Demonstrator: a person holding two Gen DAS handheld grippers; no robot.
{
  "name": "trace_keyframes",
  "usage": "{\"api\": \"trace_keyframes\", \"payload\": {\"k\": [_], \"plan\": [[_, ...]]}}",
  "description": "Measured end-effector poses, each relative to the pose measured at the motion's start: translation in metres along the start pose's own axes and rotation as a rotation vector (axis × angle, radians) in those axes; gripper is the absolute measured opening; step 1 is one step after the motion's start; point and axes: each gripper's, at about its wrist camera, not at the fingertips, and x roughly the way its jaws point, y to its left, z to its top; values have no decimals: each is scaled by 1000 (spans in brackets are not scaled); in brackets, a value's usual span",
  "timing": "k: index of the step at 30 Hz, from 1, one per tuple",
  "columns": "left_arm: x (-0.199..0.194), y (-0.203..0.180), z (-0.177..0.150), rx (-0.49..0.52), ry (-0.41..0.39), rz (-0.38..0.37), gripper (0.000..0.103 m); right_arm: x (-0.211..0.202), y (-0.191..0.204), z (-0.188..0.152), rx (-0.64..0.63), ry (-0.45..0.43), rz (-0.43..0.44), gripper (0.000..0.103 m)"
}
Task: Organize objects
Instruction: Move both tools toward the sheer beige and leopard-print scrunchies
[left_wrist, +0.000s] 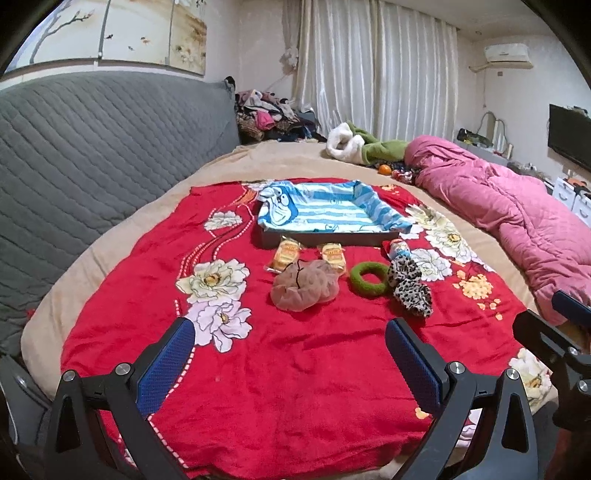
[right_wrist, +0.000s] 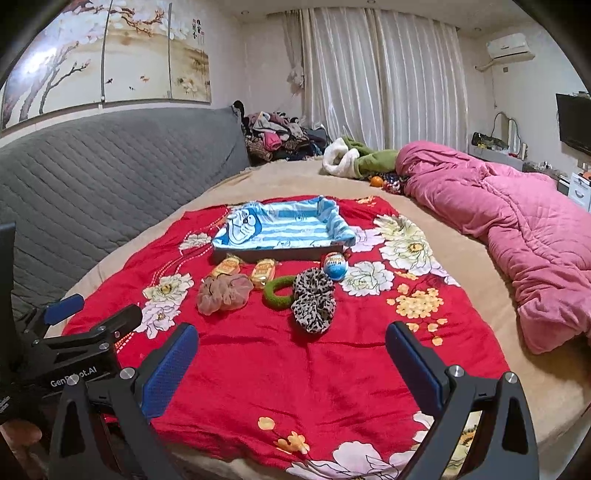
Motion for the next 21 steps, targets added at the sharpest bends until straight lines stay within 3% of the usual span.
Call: {"api": "trace_keyframes", "payload": {"k": [21], "plan": [[113,-4,21,8,95,18,103,115,-23,11,3,150,-56,102]]}}
